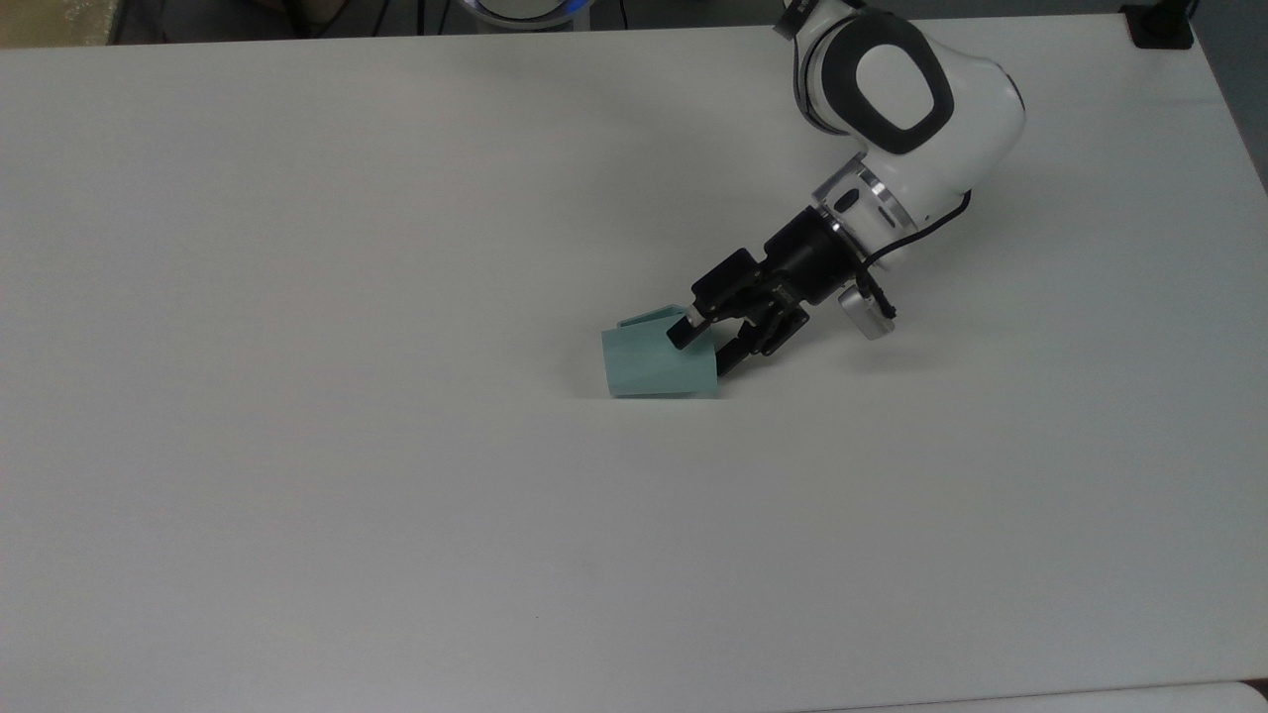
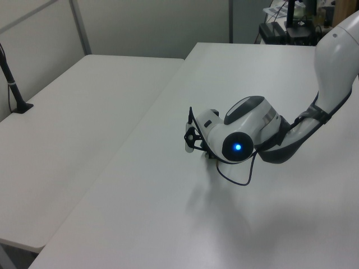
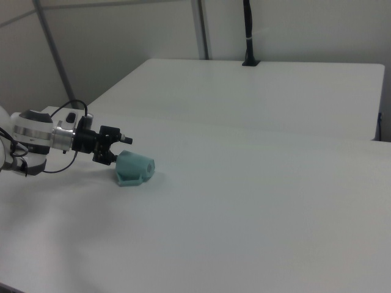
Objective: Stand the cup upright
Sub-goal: 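Close the gripper on the cup's rim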
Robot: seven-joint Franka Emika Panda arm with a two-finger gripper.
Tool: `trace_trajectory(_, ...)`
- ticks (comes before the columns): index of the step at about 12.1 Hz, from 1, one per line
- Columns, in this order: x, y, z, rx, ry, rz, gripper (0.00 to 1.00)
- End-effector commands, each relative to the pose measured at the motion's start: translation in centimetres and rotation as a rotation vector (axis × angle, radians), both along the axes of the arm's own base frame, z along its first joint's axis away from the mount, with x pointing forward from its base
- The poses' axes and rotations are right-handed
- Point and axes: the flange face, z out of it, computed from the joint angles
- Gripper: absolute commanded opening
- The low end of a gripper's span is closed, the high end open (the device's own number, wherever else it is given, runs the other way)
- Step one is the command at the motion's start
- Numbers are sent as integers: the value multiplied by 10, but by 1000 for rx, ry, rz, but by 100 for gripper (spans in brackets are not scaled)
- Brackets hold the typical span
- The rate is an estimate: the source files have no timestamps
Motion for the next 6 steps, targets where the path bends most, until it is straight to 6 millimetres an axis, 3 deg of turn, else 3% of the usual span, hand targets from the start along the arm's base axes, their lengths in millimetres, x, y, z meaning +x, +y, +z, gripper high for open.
trace_trajectory(1,-1,-12,-9,-56,-6,-22,97)
trace_trajectory(2,-1,-14,-10,-63,-4,-26,90)
trace_trajectory(3,-1,-15,-10,-72,-5,-36,73)
trace_trajectory(5,-3,-19,-15,-100,-3,-35,31)
trace_trajectory(6,-4,-20,-16,-110,-7,-32,1)
